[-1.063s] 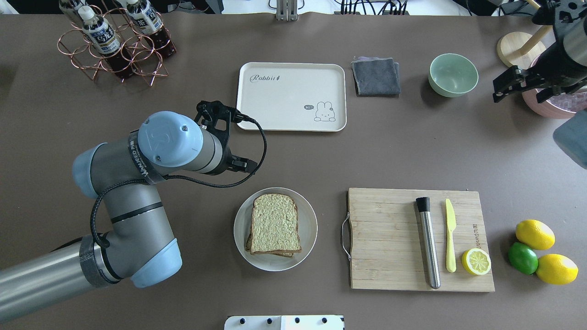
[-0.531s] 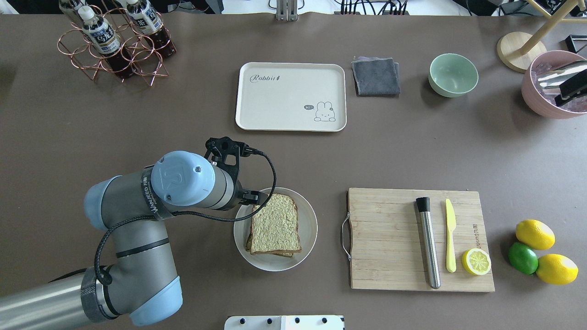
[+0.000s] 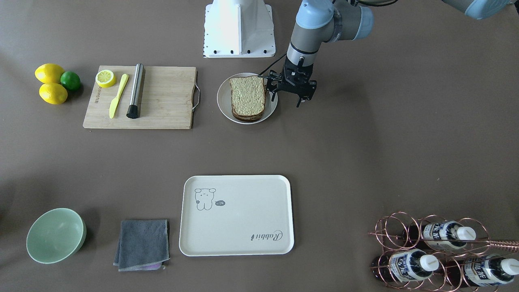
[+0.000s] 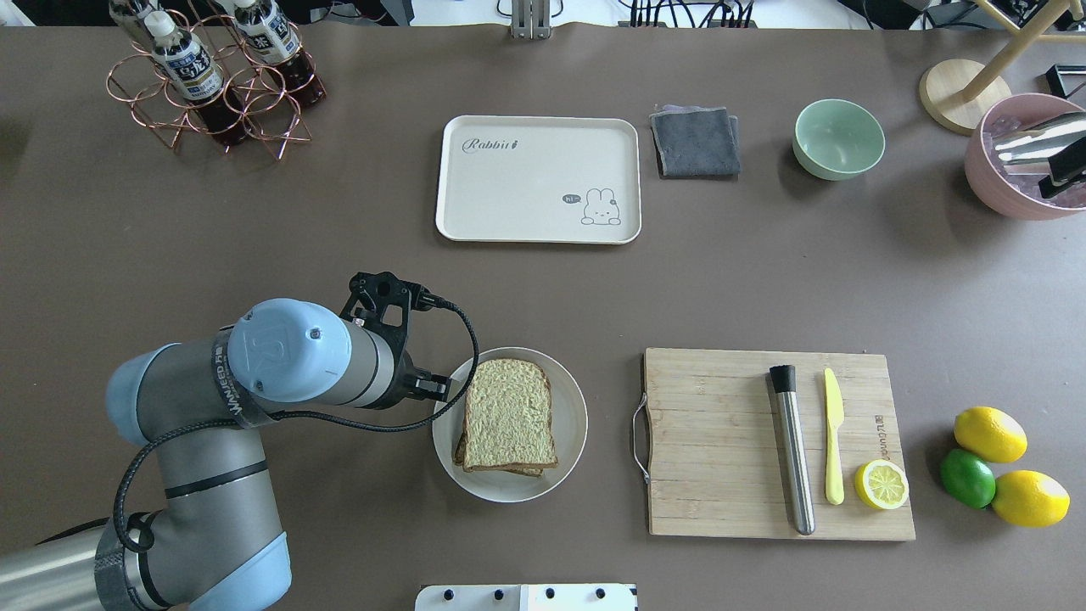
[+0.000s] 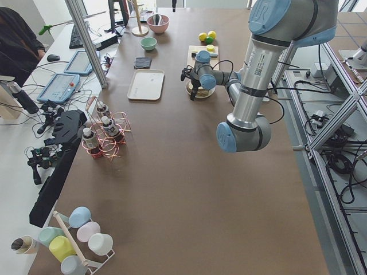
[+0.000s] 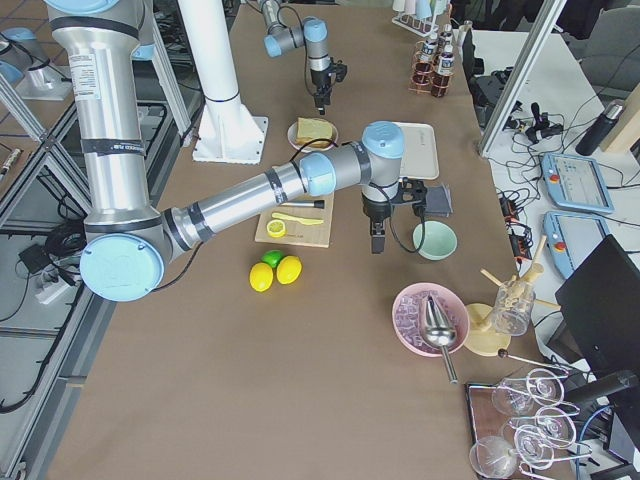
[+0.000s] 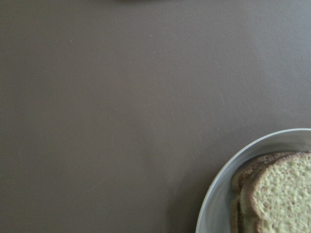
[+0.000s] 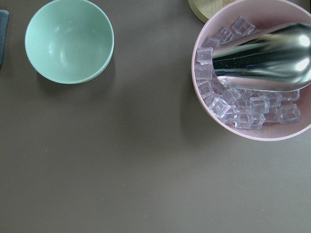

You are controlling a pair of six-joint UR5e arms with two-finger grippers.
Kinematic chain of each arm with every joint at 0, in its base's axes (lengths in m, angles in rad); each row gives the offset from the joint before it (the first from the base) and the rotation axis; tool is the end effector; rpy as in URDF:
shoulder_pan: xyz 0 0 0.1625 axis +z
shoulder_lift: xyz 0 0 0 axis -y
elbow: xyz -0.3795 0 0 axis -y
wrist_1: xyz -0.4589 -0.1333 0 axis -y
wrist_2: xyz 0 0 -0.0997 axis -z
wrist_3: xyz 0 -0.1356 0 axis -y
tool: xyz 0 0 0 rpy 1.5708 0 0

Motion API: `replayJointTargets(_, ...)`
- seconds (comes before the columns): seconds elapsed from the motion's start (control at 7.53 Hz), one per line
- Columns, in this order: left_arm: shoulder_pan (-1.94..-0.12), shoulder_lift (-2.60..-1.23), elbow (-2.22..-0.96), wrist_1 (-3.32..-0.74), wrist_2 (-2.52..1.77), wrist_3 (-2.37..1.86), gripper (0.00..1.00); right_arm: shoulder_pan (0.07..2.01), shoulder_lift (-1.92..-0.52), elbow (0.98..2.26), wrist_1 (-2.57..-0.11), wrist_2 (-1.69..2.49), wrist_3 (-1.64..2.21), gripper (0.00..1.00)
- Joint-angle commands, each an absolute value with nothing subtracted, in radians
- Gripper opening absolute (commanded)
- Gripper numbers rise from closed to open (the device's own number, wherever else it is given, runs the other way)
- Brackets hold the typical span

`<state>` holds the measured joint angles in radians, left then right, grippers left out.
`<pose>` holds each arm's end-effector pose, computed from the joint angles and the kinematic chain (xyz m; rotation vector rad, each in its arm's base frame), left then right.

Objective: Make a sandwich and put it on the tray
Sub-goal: 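Lower the left gripper to the plate rim while the right arm returns to rest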

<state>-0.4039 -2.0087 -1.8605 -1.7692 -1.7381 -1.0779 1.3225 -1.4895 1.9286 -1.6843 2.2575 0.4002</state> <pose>0.5729 -0.3653 0.2017 0.2609 0.9005 0.1598 -0.0952 -0.5682 0.4131 0.0795 -0.7443 0.0330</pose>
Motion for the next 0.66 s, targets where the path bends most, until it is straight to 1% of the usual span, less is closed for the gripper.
replayJointTargets(0.0,-0.344,-2.011,-1.853,-1.781,-1.738,-1.115,0.59,1.327,-1.496,1.924,-1.684,2.258,0.390,1.00)
replayJointTargets(0.13,-0.339,-2.031,-1.836,-1.782,-1.736,-1.129,0.59,1.330,-1.494,1.927,-1.684,2.260,0.390,1.00)
replayJointTargets(0.4,-0.331,-2.028,-1.804,-1.839,-1.735,-1.131,0.59,1.331,-1.493,1.924,-1.684,2.260,0.377,1.00)
replayJointTargets(0.53,-0.331,-2.025,-1.795,-1.854,-1.735,-1.129,0.54,1.333,-1.494,1.924,-1.684,2.260,0.377,1.00)
